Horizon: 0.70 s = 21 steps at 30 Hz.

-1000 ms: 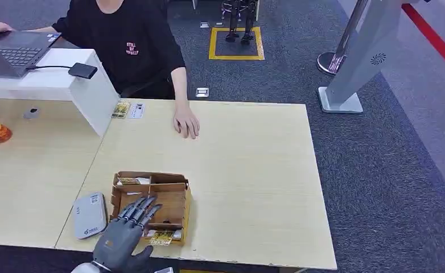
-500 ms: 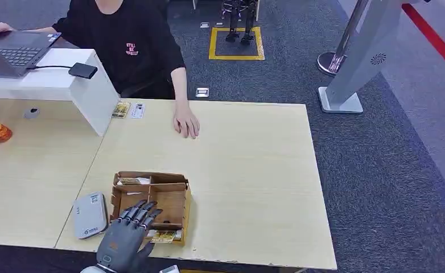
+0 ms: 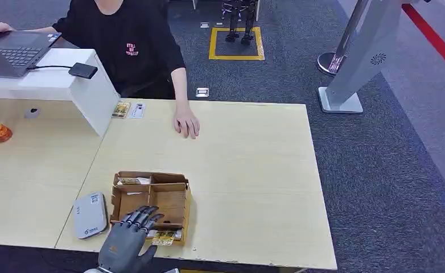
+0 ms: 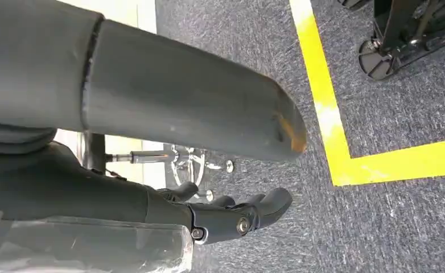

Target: Pass the card to the sensor for recognition and then transmit it.

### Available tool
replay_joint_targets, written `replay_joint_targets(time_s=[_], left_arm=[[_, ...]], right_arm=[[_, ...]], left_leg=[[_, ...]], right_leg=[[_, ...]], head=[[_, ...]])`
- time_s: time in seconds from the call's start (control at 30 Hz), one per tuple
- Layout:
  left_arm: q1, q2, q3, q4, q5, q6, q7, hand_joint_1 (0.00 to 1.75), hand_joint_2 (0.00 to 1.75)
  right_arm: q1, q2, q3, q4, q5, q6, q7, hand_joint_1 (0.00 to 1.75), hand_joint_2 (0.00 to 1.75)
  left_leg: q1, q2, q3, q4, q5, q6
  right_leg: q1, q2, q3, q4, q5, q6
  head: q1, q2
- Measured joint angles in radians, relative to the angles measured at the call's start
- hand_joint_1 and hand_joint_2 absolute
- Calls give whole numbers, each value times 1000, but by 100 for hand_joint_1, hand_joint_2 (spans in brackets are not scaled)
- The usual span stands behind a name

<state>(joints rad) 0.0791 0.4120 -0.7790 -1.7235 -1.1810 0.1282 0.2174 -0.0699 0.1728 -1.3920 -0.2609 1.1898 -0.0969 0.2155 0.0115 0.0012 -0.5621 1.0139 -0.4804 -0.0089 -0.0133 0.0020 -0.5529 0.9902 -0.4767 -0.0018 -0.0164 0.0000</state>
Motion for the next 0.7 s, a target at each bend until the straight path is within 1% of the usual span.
replay_joint_targets(time_s=[0.1, 0.33, 0.37, 0.53, 0.57, 0.6, 0.63, 0.7], left_arm=[[0, 0, 0, 4, 8, -1, -3, 52, 175], [0, -6, 0, 21, 16, -2, -4, 51, 175], [0, -7, 0, 23, 16, -2, -3, 54, 175], [0, -11, 0, 33, 16, -1, -1, 54, 175], [0, -11, 0, 34, 17, -1, -1, 56, 175], [0, -11, 0, 34, 17, 0, -1, 65, 175], [1, -11, 0, 34, 17, 0, 1, 65, 175], [2, -11, 4, 34, 20, 1, 3, 77, 175]], right_arm=[[0, 0, 1, 0, 0, 1, 0, 0, 0], [0, 0, 1, 0, 2, 3, 0, 0, 0], [0, 0, 2, 0, 2, 3, 0, 0, 0], [0, -1, 3, 0, 2, 3, 0, 0, 0], [0, -2, 4, 0, 2, 3, 0, 0, 0], [0, -2, 5, 0, 2, 3, 0, 0, 0], [0, -2, 5, 0, 2, 3, 0, 0, 0], [0, -3, 8, 0, 3, 3, 0, 0, 0]], left_leg=[[0, 0, 0, 0, 0, 0], [0, 0, 0, 0, 0, 0], [0, 0, 0, 0, 0, 0], [0, 0, 0, 0, 0, 0], [0, 0, 0, 0, 0, 0], [0, 0, 0, 0, 0, 0], [0, 0, 0, 0, 0, 0], [0, 0, 0, 0, 0, 0]], right_leg=[[0, 0, 0, 0, 0, 0], [0, 0, 0, 0, 0, 0], [0, 0, 0, 0, 0, 0], [0, 0, 0, 0, 0, 0], [0, 0, 0, 0, 0, 0], [0, 0, 0, 0, 0, 0], [0, 0, 0, 0, 0, 0], [0, 0, 0, 0, 0, 0]], head=[[0, 0], [0, 0], [0, 0], [0, 0], [0, 0], [0, 0], [0, 0], [0, 0]])
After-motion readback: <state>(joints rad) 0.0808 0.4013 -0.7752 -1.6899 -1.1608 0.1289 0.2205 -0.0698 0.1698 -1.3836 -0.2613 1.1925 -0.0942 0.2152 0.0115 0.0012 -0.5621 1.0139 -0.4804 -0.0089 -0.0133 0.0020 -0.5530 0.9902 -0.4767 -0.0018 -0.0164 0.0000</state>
